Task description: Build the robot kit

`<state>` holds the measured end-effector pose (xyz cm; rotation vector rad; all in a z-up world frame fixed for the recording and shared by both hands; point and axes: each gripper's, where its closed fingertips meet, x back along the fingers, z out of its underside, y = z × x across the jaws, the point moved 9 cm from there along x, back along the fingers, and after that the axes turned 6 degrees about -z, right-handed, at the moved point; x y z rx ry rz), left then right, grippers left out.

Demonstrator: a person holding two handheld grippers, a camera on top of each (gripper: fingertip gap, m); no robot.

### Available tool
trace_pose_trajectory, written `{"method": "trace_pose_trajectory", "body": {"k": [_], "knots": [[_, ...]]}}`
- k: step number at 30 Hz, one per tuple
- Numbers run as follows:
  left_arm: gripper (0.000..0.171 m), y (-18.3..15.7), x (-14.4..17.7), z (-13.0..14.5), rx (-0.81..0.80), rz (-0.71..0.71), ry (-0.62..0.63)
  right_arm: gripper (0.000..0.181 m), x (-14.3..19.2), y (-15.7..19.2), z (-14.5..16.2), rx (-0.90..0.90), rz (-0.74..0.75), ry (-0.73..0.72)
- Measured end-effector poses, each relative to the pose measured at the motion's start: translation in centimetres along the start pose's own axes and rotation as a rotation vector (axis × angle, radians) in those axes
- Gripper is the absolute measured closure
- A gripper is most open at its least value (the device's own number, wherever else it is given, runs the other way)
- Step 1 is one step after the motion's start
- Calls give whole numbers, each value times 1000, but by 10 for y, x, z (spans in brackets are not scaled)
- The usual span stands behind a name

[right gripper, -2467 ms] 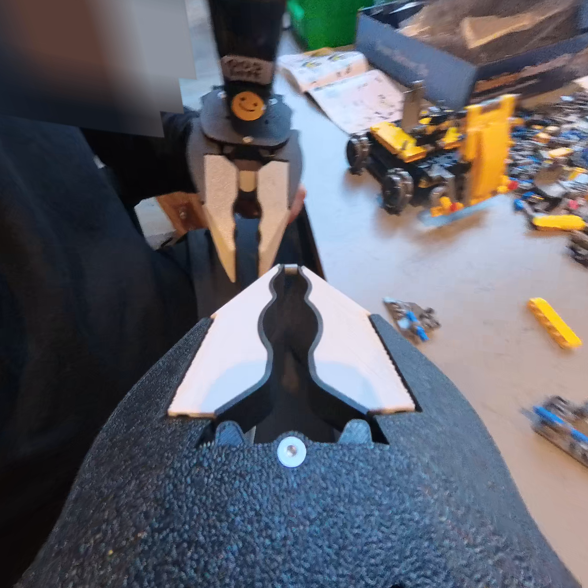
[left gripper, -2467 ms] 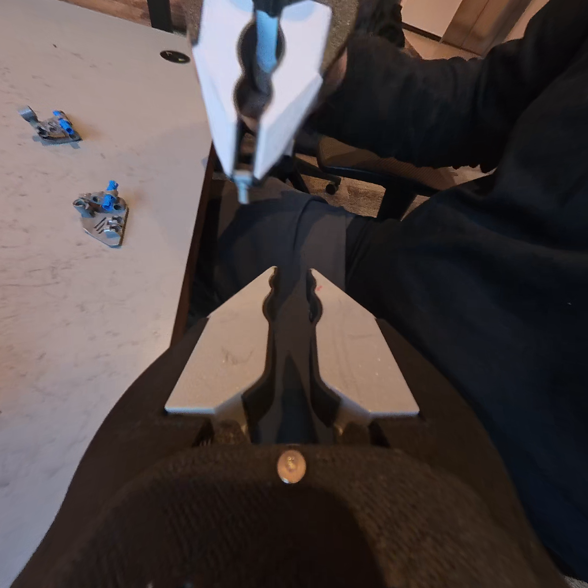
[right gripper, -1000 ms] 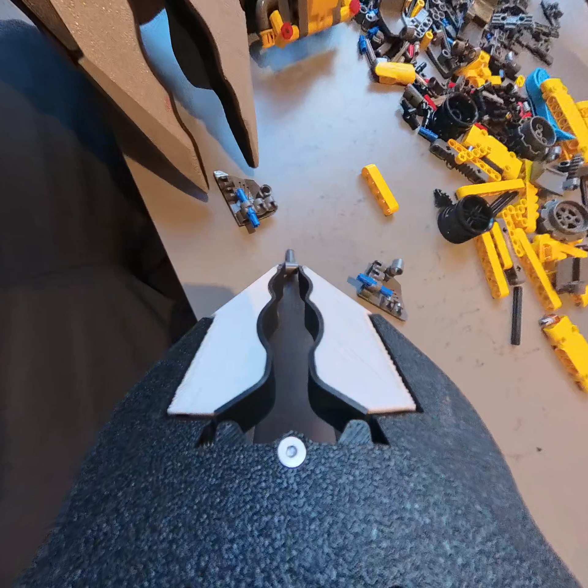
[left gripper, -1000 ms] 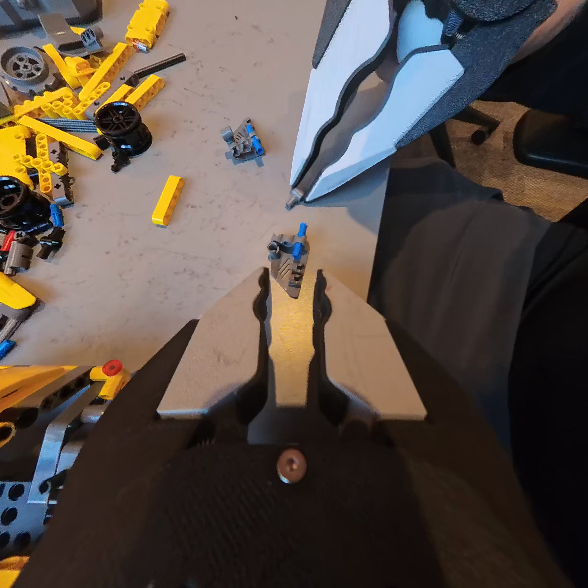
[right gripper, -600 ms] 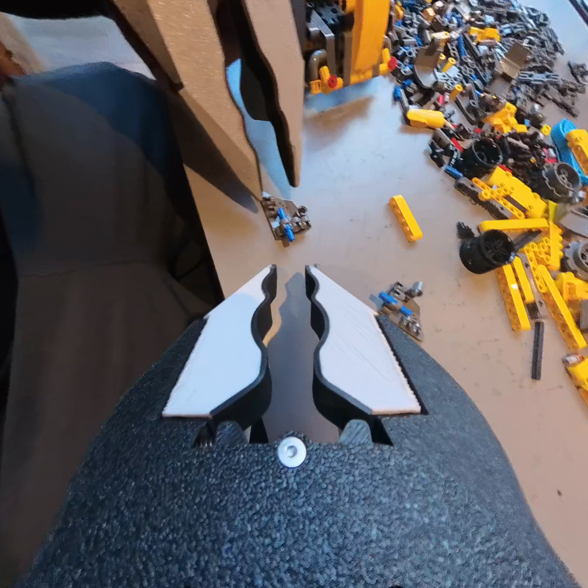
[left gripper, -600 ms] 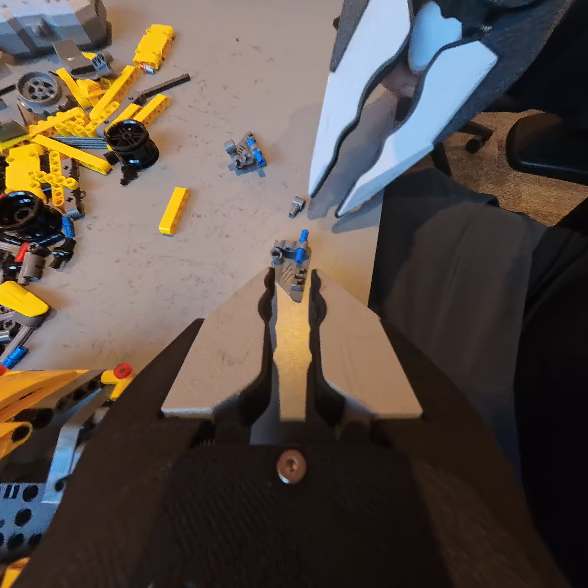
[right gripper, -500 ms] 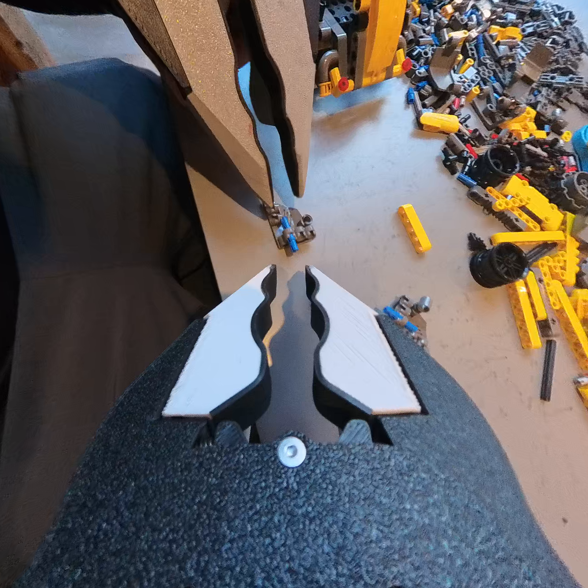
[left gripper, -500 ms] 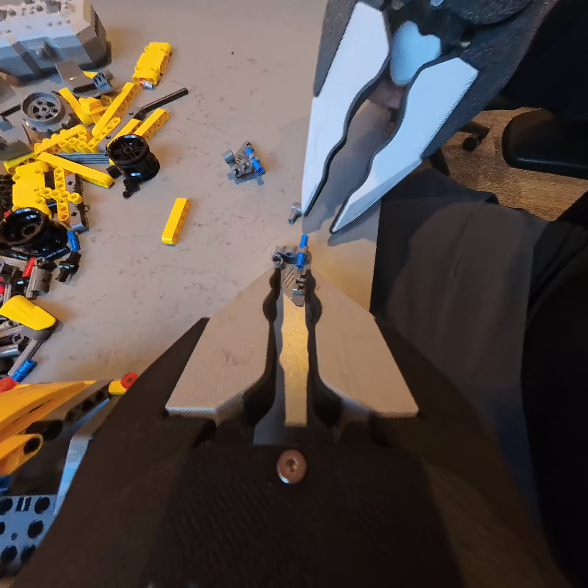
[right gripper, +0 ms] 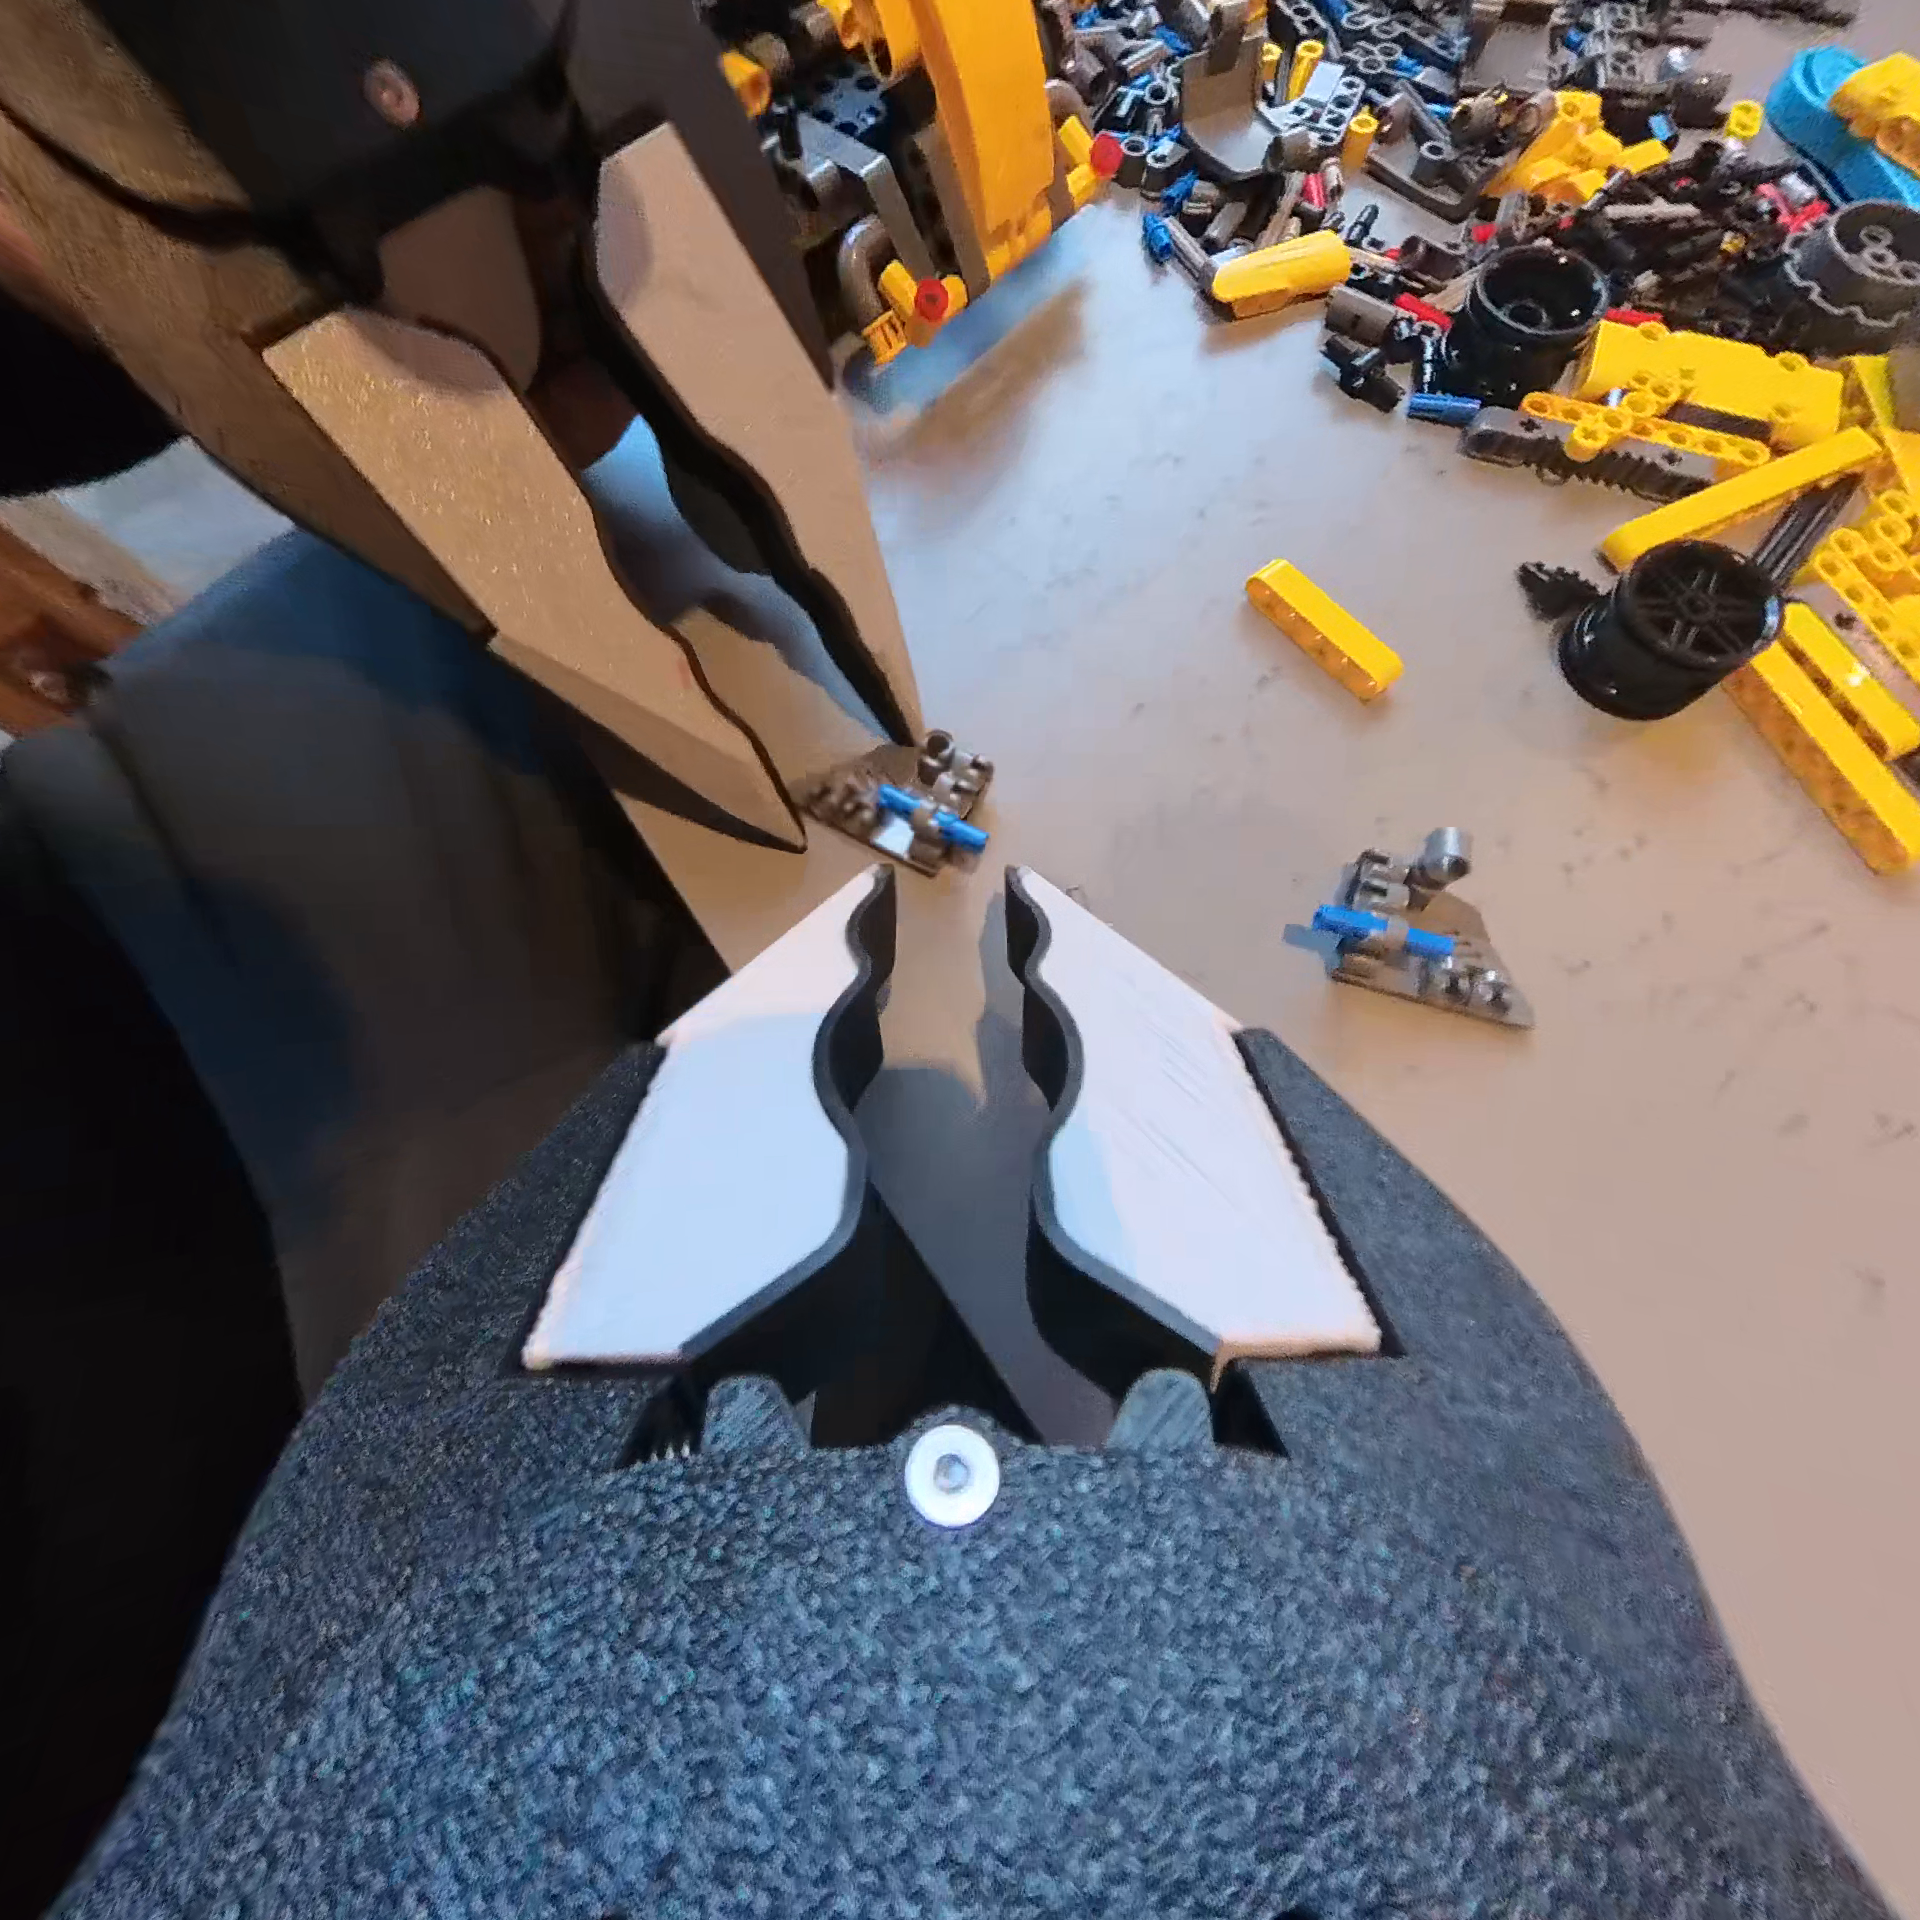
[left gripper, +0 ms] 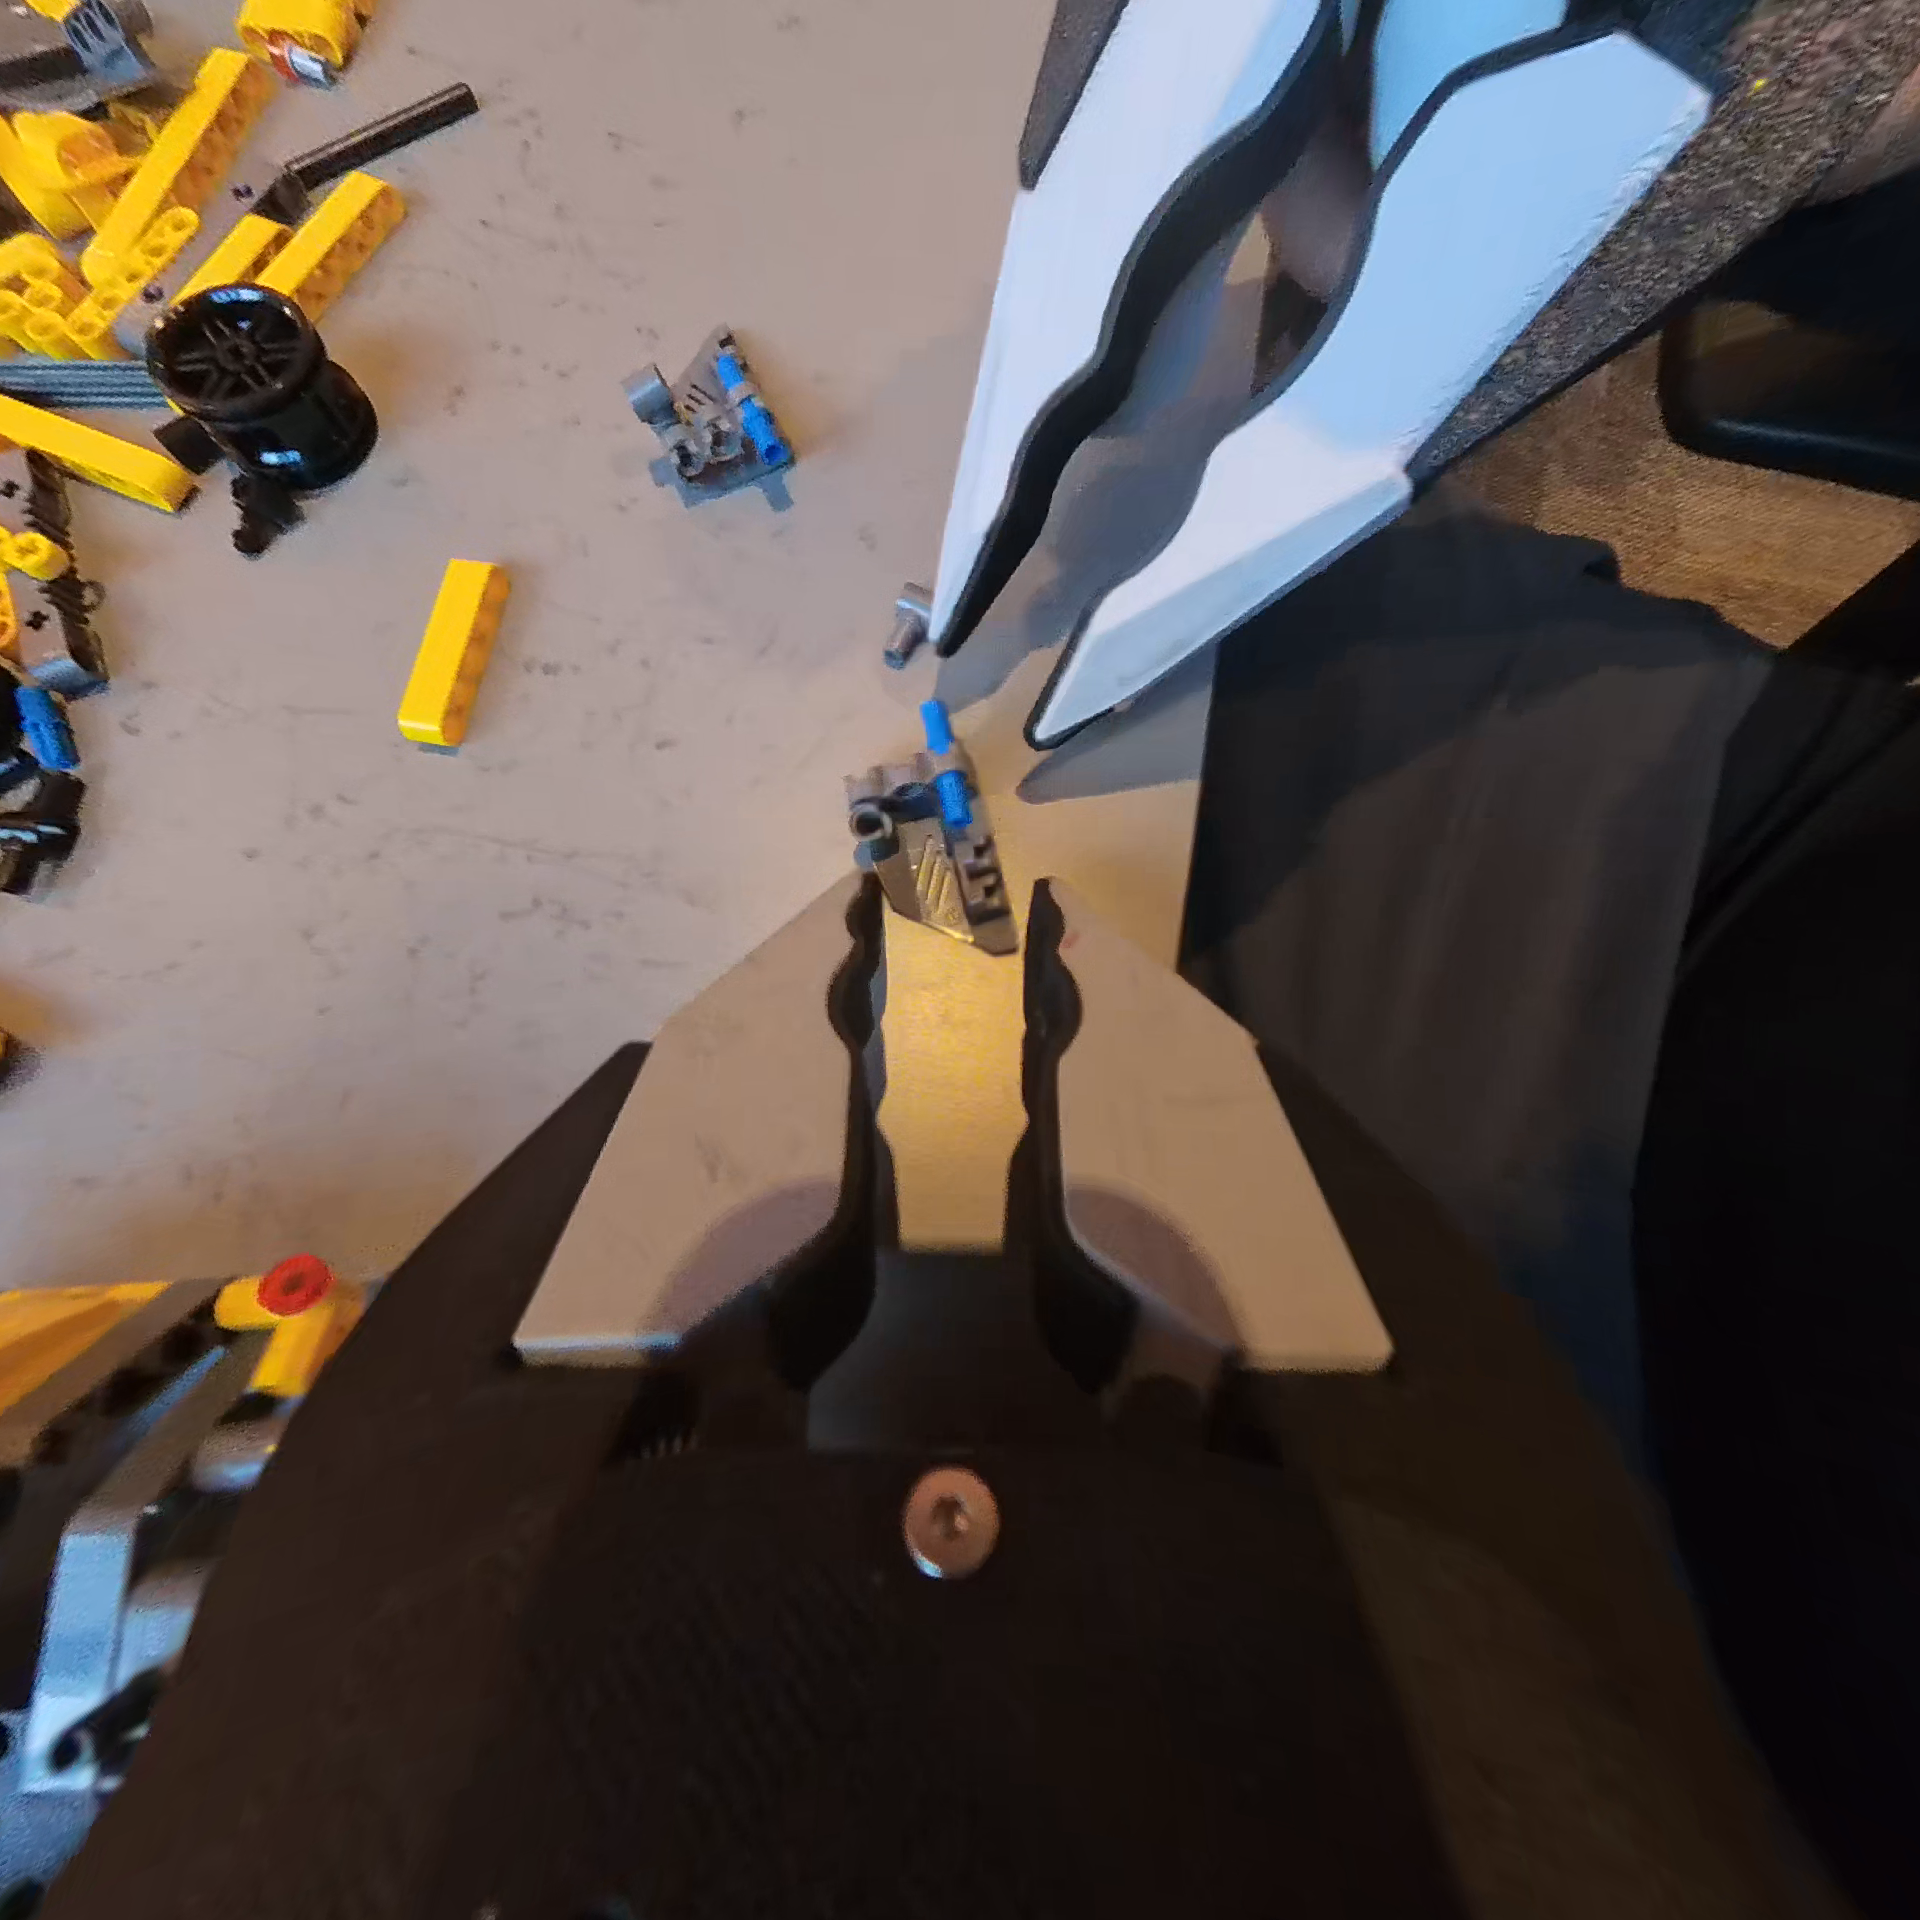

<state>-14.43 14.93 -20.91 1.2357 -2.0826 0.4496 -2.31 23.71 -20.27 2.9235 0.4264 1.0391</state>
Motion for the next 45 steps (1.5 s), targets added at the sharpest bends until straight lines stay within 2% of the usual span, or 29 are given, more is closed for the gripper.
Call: {"method": "trace_pose_trajectory", "body": {"k": [5,9,13,16,20,26,31,38,45], "knots": [[144,-6,5,1,58,17,11,156,-3,6,4,-52,1,-17],[149,3,16,-2,78,-8,-45,149,-6,2,8,-57,-5,-16],[146,15,20,-9,24,-56,-76,135,-6,6,4,-70,-38,-37],[146,21,14,-13,-49,-61,-35,129,-10,9,1,-68,-37,-43],[150,25,4,-17,-138,-46,73,129,-15,9,5,-28,3,2],[150,27,4,-27,-148,9,43,123,-17,11,4,-36,6,-26],[153,31,-1,-29,-110,139,112,126,-19,12,4,9,31,-17],[156,25,-8,-28,-234,147,215,134,-20,11,4,38,29,-27],[159,21,-9,-29,-265,155,237,134,-20,12,4,66,28,-37]]}}
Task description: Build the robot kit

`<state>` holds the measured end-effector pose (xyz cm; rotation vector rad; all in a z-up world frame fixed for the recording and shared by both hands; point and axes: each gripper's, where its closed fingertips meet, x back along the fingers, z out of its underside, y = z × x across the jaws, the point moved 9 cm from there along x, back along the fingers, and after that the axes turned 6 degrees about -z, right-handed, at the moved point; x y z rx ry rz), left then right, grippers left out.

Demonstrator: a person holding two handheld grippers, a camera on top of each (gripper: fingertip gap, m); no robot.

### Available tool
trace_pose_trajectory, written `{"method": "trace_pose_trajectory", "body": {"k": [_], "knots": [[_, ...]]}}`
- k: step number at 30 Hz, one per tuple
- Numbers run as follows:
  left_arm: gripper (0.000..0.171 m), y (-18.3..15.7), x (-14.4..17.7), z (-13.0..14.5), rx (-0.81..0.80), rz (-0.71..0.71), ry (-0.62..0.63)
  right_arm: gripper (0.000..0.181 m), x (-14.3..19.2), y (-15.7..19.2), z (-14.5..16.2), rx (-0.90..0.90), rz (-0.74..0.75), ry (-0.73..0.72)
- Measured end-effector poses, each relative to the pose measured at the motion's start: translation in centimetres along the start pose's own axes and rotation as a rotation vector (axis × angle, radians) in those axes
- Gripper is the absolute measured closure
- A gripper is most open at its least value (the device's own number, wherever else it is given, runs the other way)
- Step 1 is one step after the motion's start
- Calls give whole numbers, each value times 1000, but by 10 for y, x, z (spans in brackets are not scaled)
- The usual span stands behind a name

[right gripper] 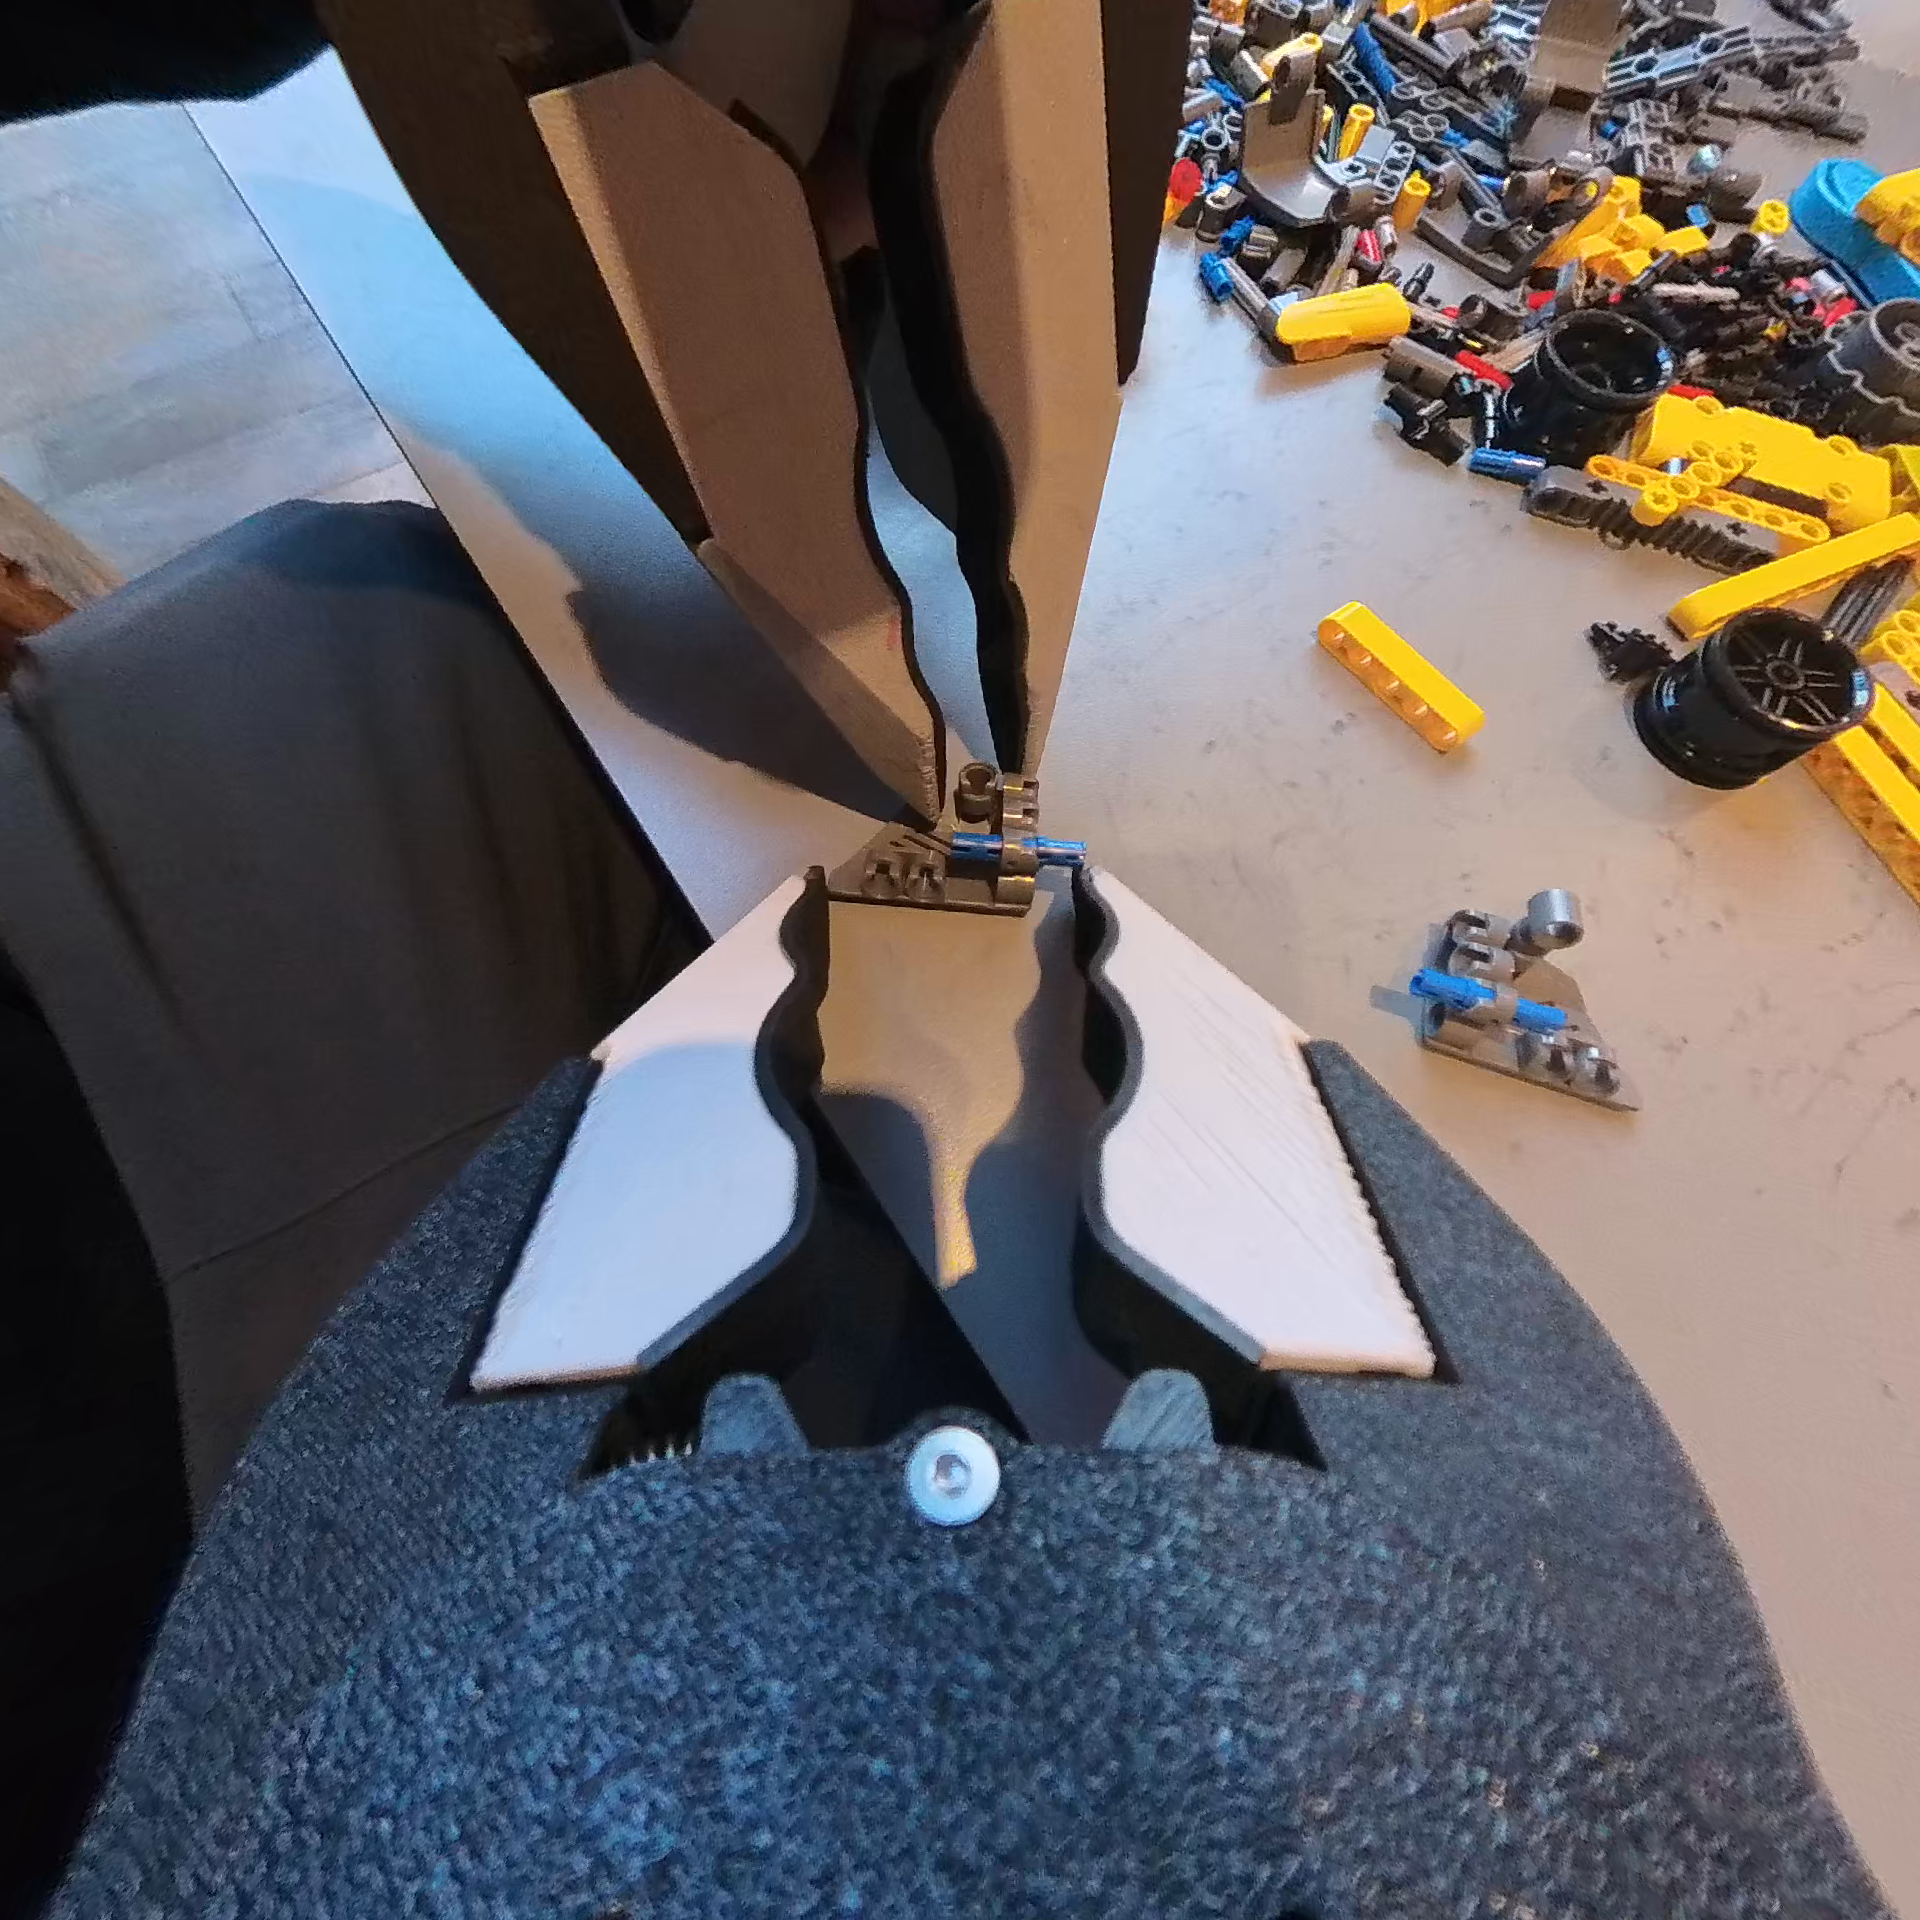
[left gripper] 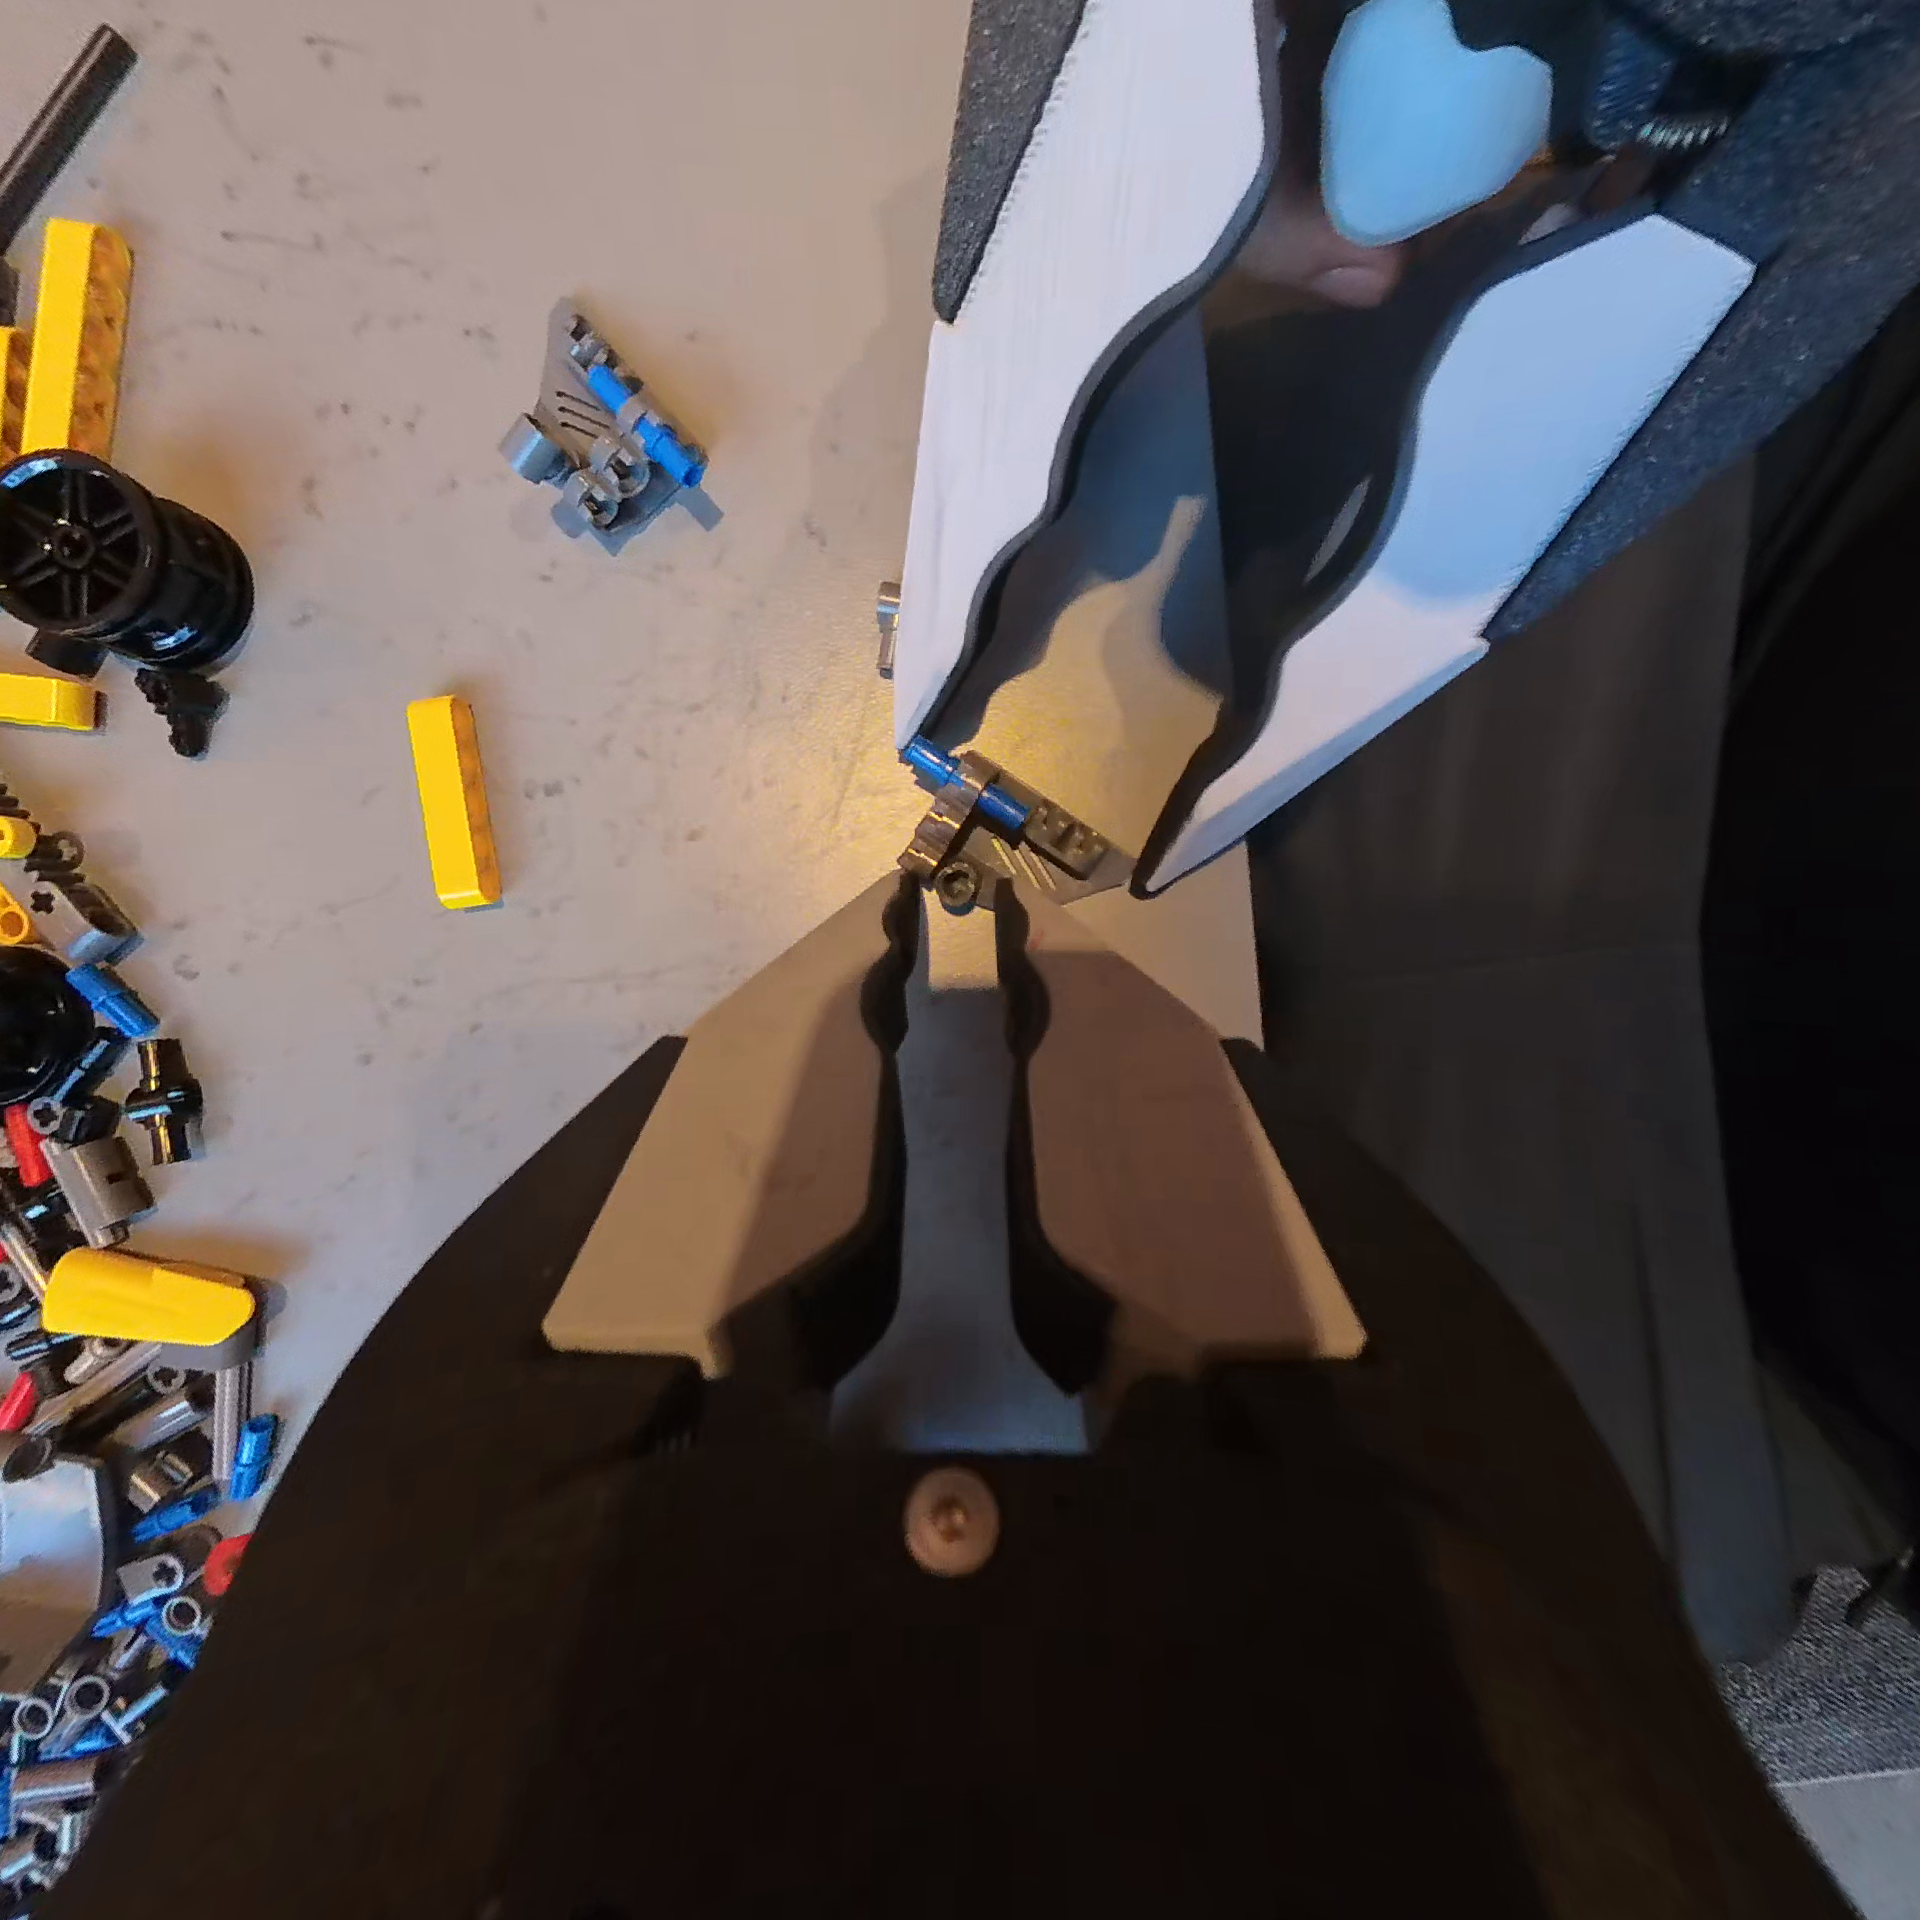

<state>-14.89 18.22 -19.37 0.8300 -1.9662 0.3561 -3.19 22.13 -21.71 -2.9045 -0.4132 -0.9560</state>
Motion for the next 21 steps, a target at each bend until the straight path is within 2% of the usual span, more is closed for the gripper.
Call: {"method": "trace_pose_trajectory", "body": {"k": [8,15,21], "knots": [[157,6,-1,1,18,-36,-13,127,0,-3,1,9,7,-12],[164,0,-2,0,6,-11,-13,123,0,-4,1,7,15,-16],[165,-5,4,8,85,-103,4,126,3,-3,2,-33,13,12]]}}
